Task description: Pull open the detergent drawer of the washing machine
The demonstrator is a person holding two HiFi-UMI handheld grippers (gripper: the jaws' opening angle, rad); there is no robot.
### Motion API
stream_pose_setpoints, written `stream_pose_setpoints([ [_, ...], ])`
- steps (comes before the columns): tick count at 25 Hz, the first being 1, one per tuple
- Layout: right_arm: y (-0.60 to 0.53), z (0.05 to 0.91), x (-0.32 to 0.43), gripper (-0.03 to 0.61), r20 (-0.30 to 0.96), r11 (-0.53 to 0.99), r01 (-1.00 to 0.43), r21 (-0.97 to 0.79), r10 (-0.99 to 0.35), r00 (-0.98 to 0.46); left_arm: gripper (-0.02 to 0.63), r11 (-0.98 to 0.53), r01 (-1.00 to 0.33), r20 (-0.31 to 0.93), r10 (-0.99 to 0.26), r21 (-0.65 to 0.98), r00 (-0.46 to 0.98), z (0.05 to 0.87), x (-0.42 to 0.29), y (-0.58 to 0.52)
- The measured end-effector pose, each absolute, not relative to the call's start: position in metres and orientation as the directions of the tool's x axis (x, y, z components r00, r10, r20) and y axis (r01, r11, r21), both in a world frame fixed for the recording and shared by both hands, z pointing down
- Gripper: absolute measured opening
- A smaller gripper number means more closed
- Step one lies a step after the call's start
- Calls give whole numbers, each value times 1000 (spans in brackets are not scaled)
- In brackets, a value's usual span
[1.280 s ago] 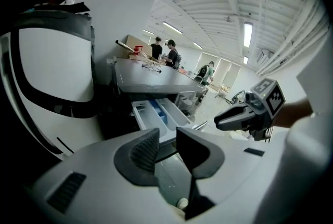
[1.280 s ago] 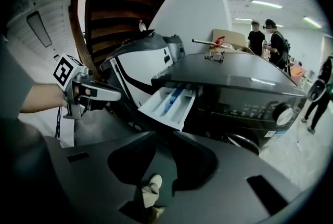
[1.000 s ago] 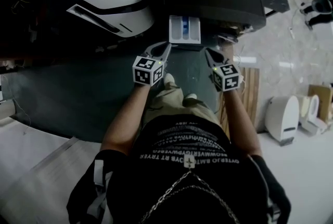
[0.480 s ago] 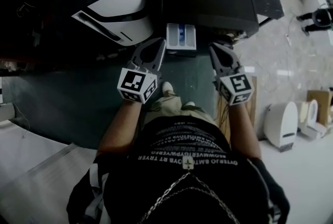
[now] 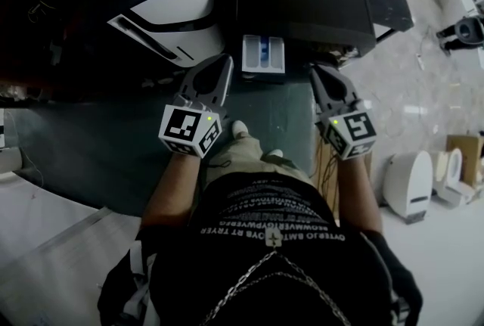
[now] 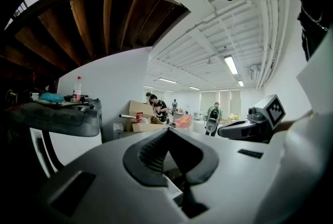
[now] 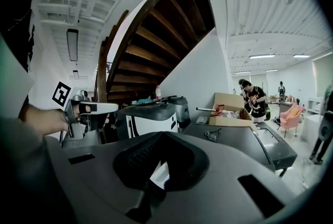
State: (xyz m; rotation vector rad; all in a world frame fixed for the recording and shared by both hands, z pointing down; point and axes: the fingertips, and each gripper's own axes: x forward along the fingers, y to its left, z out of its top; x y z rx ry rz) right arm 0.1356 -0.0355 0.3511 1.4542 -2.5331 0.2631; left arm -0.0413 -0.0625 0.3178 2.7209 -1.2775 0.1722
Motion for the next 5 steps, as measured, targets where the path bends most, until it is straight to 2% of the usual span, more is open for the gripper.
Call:
stream_pose_setpoints([
  [5,-52,360,124,2,277,520,-854,-13,-819,-503,3,-622,-779,165,-763,76,625,324,-55,-82],
])
